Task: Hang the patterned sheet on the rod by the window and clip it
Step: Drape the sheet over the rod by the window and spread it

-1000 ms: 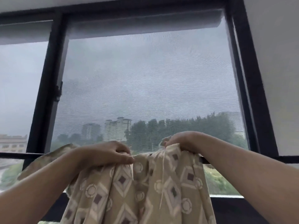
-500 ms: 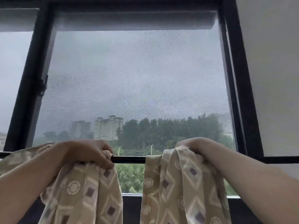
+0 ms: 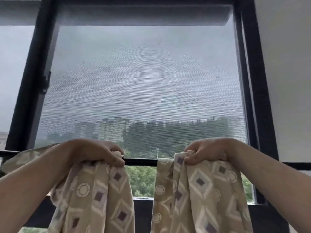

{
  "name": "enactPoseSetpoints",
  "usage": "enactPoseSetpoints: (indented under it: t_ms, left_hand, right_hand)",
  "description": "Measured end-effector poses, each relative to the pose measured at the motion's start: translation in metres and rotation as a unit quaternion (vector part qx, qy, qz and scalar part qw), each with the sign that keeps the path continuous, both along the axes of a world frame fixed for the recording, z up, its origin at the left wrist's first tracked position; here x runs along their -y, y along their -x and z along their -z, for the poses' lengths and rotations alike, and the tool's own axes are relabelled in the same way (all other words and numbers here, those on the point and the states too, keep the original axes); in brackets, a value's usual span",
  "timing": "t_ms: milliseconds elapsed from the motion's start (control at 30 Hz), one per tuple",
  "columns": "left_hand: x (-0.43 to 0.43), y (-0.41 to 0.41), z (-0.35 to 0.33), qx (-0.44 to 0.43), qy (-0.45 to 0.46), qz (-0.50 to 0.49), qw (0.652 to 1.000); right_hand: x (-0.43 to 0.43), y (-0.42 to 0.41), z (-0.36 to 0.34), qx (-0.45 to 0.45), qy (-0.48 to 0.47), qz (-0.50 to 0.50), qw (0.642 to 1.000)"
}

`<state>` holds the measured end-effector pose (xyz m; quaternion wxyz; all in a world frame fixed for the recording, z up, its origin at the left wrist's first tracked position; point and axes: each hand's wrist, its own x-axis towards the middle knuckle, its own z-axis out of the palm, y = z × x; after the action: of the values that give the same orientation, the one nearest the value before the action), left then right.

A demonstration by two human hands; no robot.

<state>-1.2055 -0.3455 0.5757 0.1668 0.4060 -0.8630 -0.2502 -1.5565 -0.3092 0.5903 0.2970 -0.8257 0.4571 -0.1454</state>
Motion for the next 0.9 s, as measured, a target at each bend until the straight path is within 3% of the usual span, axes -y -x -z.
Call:
enactPoseSetpoints:
  t_ms: [133, 233, 367, 467, 567, 633, 700, 800, 900]
  left_hand:
    - [-0.008, -0.012, -0.014, 0.044, -0.064, 0.024, 0.997]
    - [-0.002, -0.01, -0.013, 0.024, -0.053, 0.02, 0.998]
    - [0.011, -0.007, -0.005, -0.029, -0.014, 0.02, 0.999]
    - [0.016, -0.004, -0.005, -0.08, -0.005, 0.023, 0.996]
    - [0.026, -0.004, -0.005, -0.122, -0.039, 0.013, 0.992]
    - [0.034, -0.005, -0.004, -0.128, -0.057, -0.001, 0.99]
    - [0.041, -0.006, -0.004, -0.125, -0.054, -0.019, 0.991]
    - [0.046, 0.0, -0.004, -0.126, -0.066, -0.01, 0.99]
    - [0.044, 0.006, -0.003, -0.133, -0.088, 0.003, 0.987]
  right_hand:
    - [0.011, 0.0, 0.003, 0.031, 0.109, 0.022, 0.993]
    - [0.02, -0.004, 0.004, 0.04, 0.18, 0.066, 0.981]
    - [0.041, -0.012, -0.003, 0.177, 0.259, 0.173, 0.934]
    - [0.063, 0.009, -0.02, 0.04, 0.351, 0.328, 0.876]
    - [0.073, 0.022, -0.02, -0.254, 0.264, 0.415, 0.833]
    - [0.077, 0.023, -0.012, -0.364, 0.141, 0.367, 0.844]
    - [0.076, 0.019, -0.01, -0.337, 0.047, 0.297, 0.892]
    - [0.075, 0.02, -0.004, -0.183, -0.021, 0.203, 0.962]
    - [0.058, 0.031, -0.007, 0.024, -0.113, 0.135, 0.984]
